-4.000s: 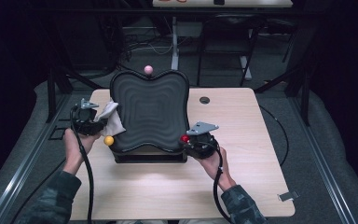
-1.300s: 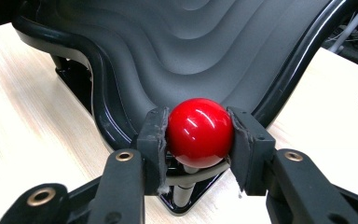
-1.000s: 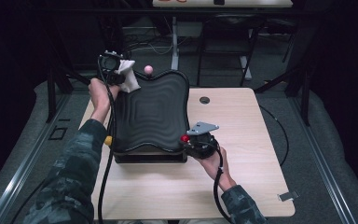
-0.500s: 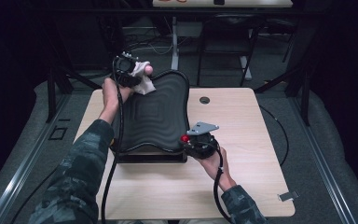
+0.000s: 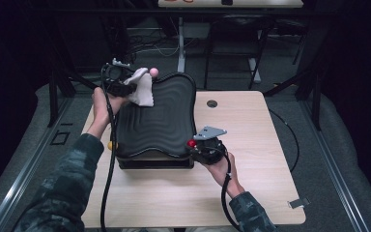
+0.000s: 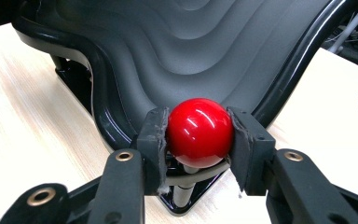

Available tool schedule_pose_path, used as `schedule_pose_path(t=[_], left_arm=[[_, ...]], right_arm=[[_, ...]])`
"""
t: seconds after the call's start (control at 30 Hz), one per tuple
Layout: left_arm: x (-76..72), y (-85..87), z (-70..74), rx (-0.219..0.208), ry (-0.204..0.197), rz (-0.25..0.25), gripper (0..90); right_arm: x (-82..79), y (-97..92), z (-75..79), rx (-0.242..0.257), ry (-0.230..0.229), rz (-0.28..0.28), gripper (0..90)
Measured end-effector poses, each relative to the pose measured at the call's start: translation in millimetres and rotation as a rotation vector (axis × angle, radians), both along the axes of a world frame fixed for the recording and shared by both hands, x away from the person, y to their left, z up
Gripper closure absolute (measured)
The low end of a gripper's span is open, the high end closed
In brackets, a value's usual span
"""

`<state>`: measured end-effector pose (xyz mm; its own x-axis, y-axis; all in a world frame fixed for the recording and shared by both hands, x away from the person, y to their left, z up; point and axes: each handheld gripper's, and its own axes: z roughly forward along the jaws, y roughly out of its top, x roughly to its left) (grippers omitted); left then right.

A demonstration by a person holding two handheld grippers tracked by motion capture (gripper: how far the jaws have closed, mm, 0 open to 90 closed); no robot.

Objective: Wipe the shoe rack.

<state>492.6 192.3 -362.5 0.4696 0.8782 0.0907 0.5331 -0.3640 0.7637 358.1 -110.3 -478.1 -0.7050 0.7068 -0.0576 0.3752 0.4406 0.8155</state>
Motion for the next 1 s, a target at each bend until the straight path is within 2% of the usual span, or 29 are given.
schedule_pose_path(t=[0.07,0.13,0.17,0.23,0.4,0.5,0.73,0.8,0.87,0.93,1.0], left_arm=[[-13.7,9.3,-1.1,-0.009,0.001,0.001,84.2],[-18.8,12.8,-1.4,-0.004,0.001,-0.001,84.2],[-28.4,19.5,-2.2,-0.007,0.002,-0.002,84.2],[-33.6,22.9,-2.5,-0.004,0.000,0.000,84.2],[-62.8,39.9,-4.5,-0.044,-0.014,-0.006,84.1],[-79.0,47.2,-8.8,-0.052,-0.013,-0.011,84.0],[-108.8,57.2,-28.7,-0.078,-0.002,-0.010,83.6],[-116.9,57.9,-39.2,-0.066,0.012,-0.007,83.5],[-119.3,58.4,-42.2,-0.069,0.013,-0.004,83.2],[-124.1,59.5,-47.3,-0.098,0.020,-0.002,83.2],[-127.5,57.9,-52.1,-0.097,0.020,-0.003,83.2]], right_arm=[[0.0,0.2,-0.2,0.002,-0.002,-0.001,60.2],[0.0,0.4,-0.3,0.000,-0.005,-0.006,60.2],[-0.2,0.6,-0.1,-0.004,-0.007,-0.009,60.2],[0.0,0.6,-0.3,0.002,-0.006,-0.004,60.2],[0.0,0.7,-0.2,0.001,-0.006,-0.004,60.2],[0.1,0.8,-0.2,0.001,-0.006,-0.003,60.2],[-0.1,1.1,-0.2,0.000,-0.006,-0.006,60.2],[-0.2,1.1,-0.3,0.000,-0.006,-0.007,60.2],[-0.2,1.2,-0.3,0.000,-0.006,-0.006,60.2],[-0.2,1.2,-0.2,0.000,-0.006,-0.007,60.2],[-0.2,1.2,-0.3,0.000,-0.007,-0.006,60.2]])
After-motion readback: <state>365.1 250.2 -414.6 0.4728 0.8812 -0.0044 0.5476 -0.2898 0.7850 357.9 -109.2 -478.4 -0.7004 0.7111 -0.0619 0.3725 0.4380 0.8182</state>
